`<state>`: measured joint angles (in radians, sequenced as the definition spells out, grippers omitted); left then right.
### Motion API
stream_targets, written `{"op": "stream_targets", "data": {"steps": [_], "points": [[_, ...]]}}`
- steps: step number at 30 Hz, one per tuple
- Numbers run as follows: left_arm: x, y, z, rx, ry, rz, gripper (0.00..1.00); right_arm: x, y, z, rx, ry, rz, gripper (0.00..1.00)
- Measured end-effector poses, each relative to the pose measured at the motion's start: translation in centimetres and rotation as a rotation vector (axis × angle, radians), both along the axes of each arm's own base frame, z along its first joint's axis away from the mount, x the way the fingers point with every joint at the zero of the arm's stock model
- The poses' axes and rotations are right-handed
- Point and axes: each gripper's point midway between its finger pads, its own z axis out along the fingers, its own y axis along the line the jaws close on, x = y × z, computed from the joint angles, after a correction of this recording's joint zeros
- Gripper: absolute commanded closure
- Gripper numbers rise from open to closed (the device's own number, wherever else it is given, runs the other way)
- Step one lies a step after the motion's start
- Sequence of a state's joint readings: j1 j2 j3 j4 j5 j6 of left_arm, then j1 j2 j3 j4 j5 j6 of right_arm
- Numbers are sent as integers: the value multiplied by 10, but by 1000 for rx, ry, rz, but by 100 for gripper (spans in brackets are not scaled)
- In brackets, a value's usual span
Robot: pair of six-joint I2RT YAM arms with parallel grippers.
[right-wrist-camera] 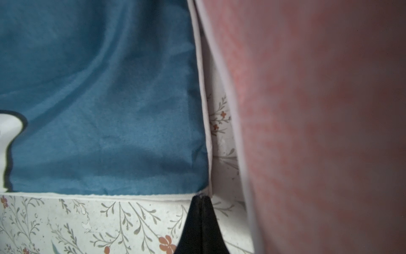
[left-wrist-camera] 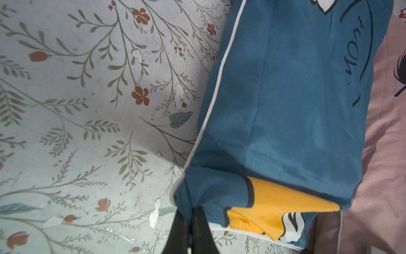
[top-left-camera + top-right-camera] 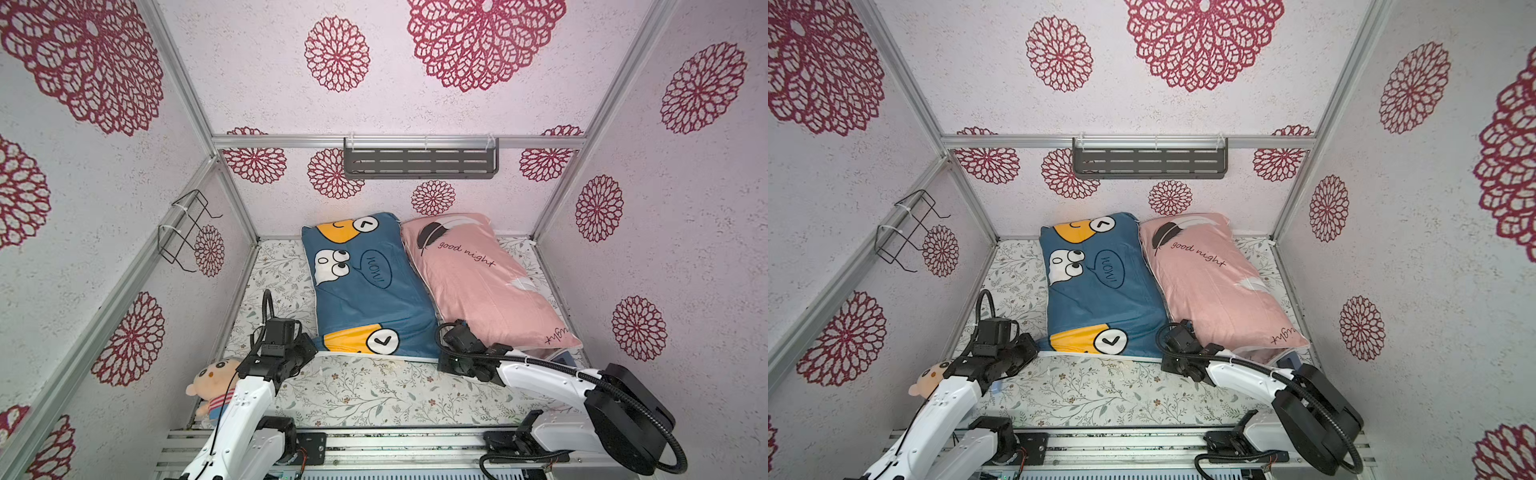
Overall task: Zip up pillowcases
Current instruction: Place the pillowcase at the center of the board, then adjust the pillowcase at the center of the board.
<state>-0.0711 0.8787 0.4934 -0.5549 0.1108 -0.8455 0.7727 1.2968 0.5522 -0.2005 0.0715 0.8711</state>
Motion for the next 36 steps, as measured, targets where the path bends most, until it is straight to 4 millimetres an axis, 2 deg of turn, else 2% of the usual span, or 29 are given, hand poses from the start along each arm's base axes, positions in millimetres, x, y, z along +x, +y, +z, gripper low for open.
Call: {"op": "stream_targets", "data": {"steps": [2,5,6,10,12,14,15,16,18,19,21,23,26,29,31,33,36], "points": [[2,2,-1,10,8,3,100,0,2,6,-6,-2,29,42],[10,8,2,53,23,8,100,7,16,35,7,-33,97,11],[14,11,4,70,24,10,100,11,21,49,12,-53,122,6],[34,30,11,163,29,42,100,32,35,122,50,-186,198,1],[39,44,7,196,43,77,100,40,28,150,56,-236,200,1],[40,59,1,222,65,121,100,47,12,166,37,-261,178,1],[40,66,-1,234,71,143,85,50,1,172,19,-269,163,1],[41,74,-2,247,73,165,63,53,-10,175,-3,-274,145,1],[41,84,0,267,71,199,28,60,-34,181,-48,-280,99,1],[42,87,3,275,66,209,16,63,-48,183,-69,-282,69,1],[48,89,14,296,47,220,2,69,-74,186,-100,-290,8,1],[56,85,34,326,4,214,2,74,-103,190,-129,-297,-65,1],[71,62,80,390,-98,150,2,82,-155,191,-184,-293,-198,1],[88,17,133,435,-228,47,2,86,-213,184,-229,-271,-359,1],[97,-20,163,447,-301,-33,2,83,-252,174,-254,-236,-471,1],[106,-61,183,440,-352,-115,2,82,-280,166,-264,-204,-555,1],[120,-139,190,385,-405,-283,2,92,-301,153,-223,-195,-627,2]]}}
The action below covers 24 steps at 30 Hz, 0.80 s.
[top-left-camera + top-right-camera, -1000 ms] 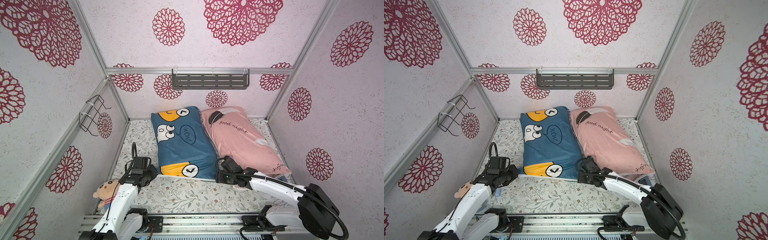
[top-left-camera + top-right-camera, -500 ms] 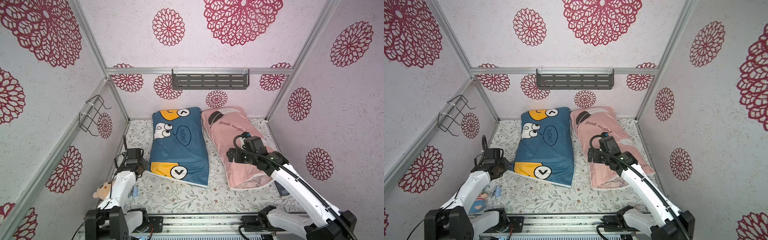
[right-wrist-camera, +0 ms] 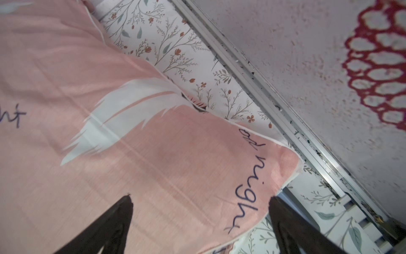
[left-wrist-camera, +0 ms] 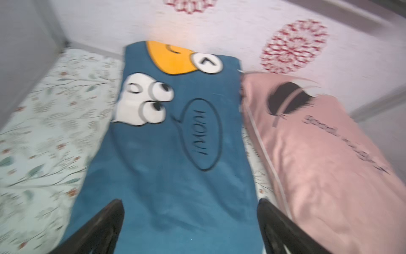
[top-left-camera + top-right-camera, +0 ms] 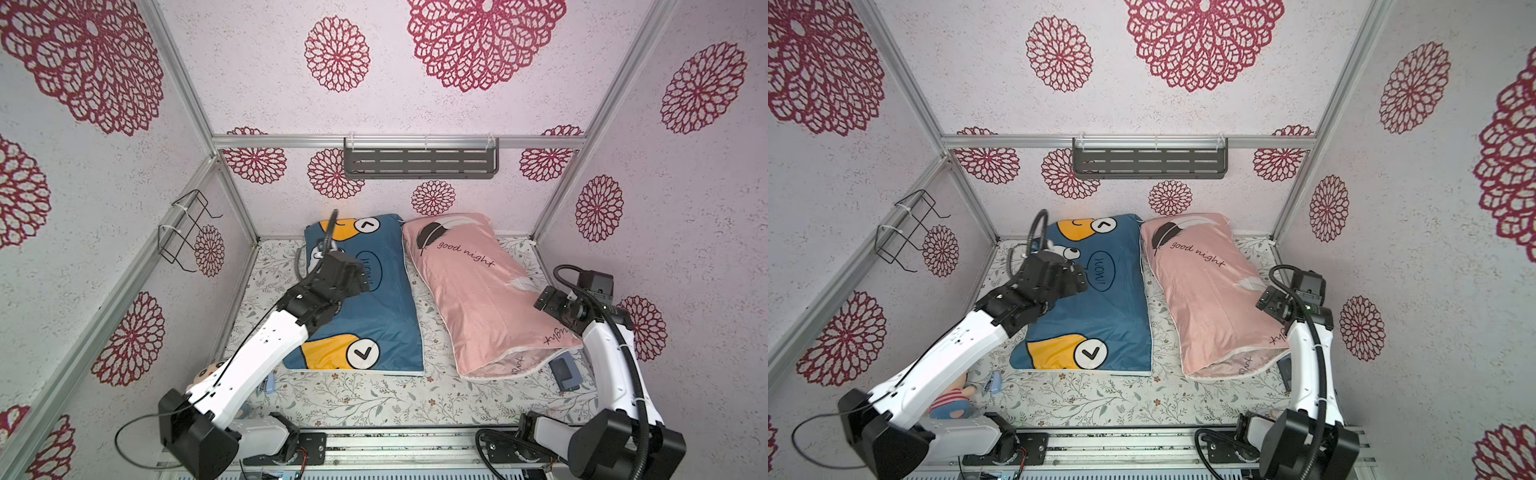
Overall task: Zip up pillowcases
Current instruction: Adjust the pillowcase at the center of the board.
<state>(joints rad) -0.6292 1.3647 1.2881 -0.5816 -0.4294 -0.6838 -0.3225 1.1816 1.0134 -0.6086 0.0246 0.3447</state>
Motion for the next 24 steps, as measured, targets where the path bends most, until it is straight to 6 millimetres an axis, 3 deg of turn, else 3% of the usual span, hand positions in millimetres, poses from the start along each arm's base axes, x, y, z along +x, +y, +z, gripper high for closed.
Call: {"op": "stream_targets", "data": {"steps": [2,5,8,10,13,20,24], "points": [[8,-57,-14,-24,31,-126,2,10,-3,-12,39,-7,-11,2],[13,-122,-49,-28,100,-271,2,24,1,-38,90,9,0,3],[5,-163,-87,-19,180,-381,1,27,10,-62,133,36,22,4],[-3,-177,-102,-23,223,-432,1,27,16,-69,142,35,36,4],[-11,-190,-106,-41,246,-484,0,30,28,-71,139,19,70,4],[-7,-212,-78,-119,202,-544,5,27,70,-83,149,-3,169,5],[5,-238,-65,-161,179,-583,6,26,98,-86,186,-23,233,5]]}}
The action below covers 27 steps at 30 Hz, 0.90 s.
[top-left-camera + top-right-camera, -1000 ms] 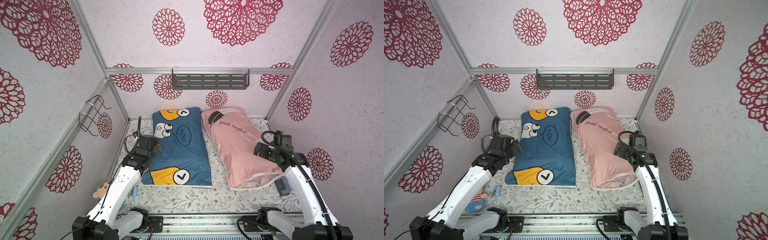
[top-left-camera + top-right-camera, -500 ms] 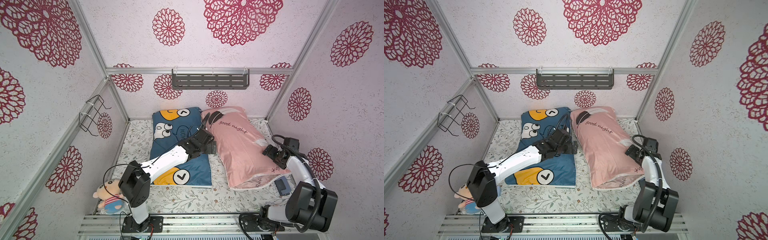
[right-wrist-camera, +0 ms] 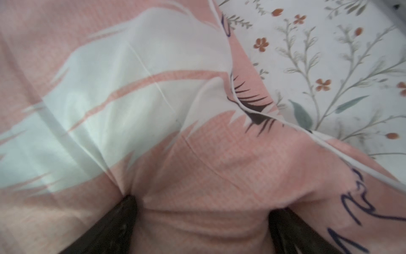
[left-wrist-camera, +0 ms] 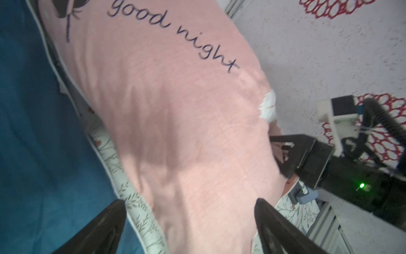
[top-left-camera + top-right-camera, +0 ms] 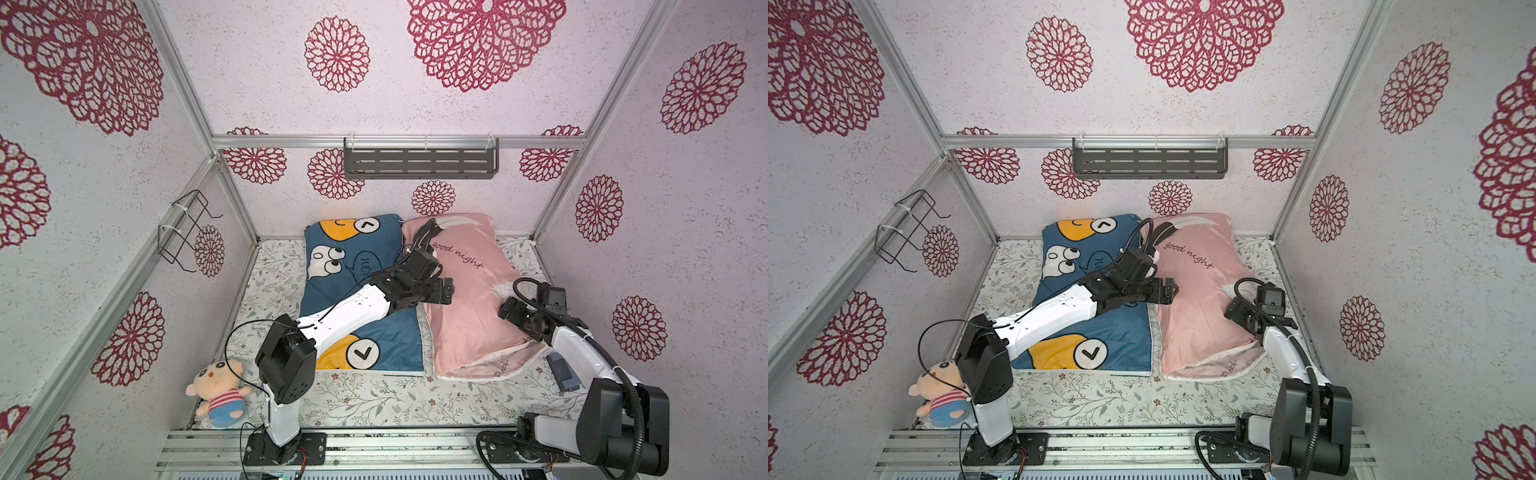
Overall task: Zip up pillowcases
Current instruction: Adjust the pillowcase at the center of the board, then pick up the pillowcase from the center of the board.
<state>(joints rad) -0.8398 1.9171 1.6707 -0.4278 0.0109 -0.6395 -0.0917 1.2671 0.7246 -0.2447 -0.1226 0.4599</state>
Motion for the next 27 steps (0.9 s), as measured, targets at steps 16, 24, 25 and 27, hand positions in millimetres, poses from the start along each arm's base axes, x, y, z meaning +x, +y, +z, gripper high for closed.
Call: {"op": "stream_targets", "data": {"steps": [16,24,25,27], "points": [[67,-70,-105,-50,146,82,16,-46,55,51,43,-49,171,6],[93,-54,-117,-71,122,190,17,-71,-25,25,14,1,-121,7],[96,-51,-116,-74,119,198,17,-71,-25,17,22,22,-121,8],[103,-46,-115,-76,115,209,17,-67,-20,3,56,46,-101,9]]}}
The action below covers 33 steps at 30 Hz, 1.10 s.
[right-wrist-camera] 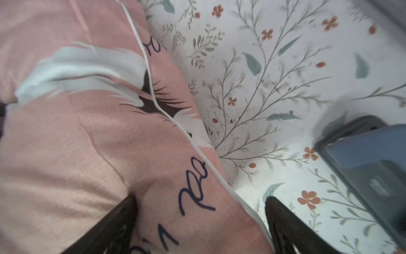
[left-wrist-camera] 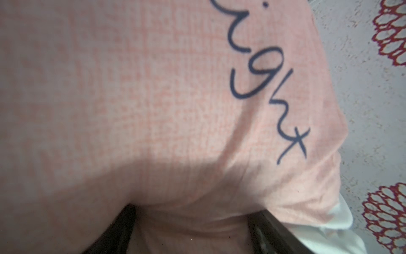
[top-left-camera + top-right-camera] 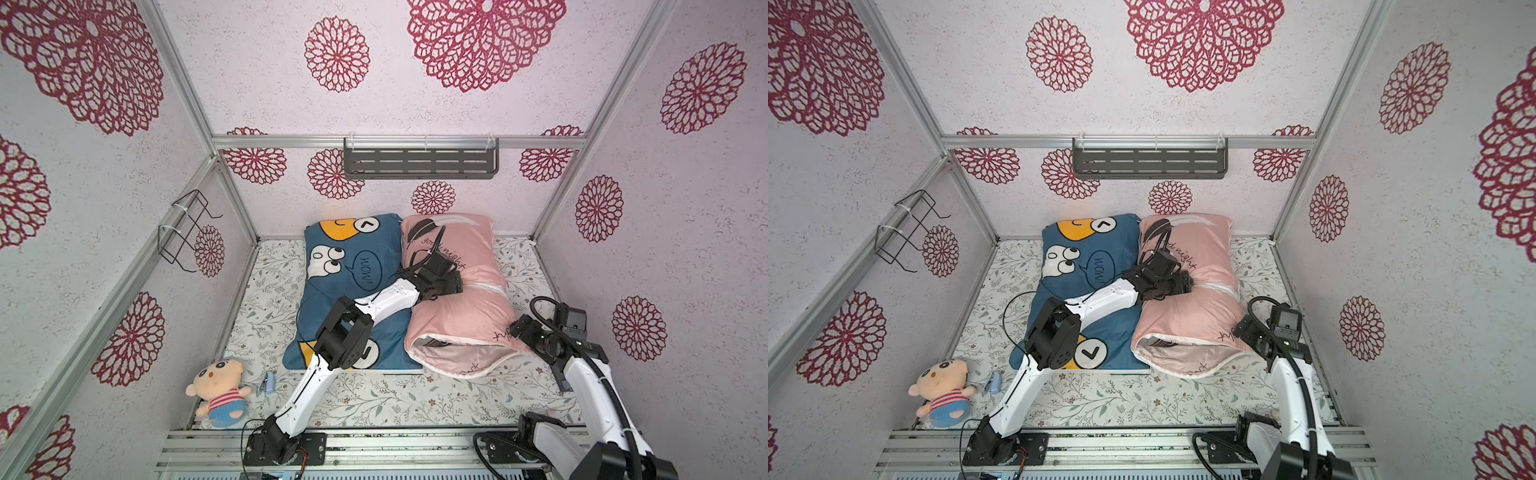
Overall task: Zip up pillowcases
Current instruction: Pick up the pillowcase from the center of the board.
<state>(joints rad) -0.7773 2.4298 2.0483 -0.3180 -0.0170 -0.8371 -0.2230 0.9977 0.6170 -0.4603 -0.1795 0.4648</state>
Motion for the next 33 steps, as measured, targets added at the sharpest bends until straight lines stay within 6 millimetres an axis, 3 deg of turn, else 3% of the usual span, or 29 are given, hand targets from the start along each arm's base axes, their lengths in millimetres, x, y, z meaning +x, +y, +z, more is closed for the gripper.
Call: {"op": "stream_targets", "data": {"steps": [3,5,10,12,16,20,25,33], "points": [[12,8,3,7,-12,12,18,6,18,-15,95,4,56,9],[21,14,5,11,-19,22,18,7,28,-11,131,-9,85,8],[33,25,5,17,-19,31,19,-11,29,33,113,-87,91,3],[34,24,2,16,-17,28,19,-22,28,40,110,-94,72,1],[39,20,-7,0,-9,21,20,-50,32,29,152,-39,12,1],[47,20,-7,-29,1,17,21,-65,36,17,205,-6,-48,3],[51,24,-7,-55,20,1,21,-61,36,16,257,-78,-108,12],[51,23,-10,-78,23,-14,21,-35,41,60,310,-261,-76,21]]}}
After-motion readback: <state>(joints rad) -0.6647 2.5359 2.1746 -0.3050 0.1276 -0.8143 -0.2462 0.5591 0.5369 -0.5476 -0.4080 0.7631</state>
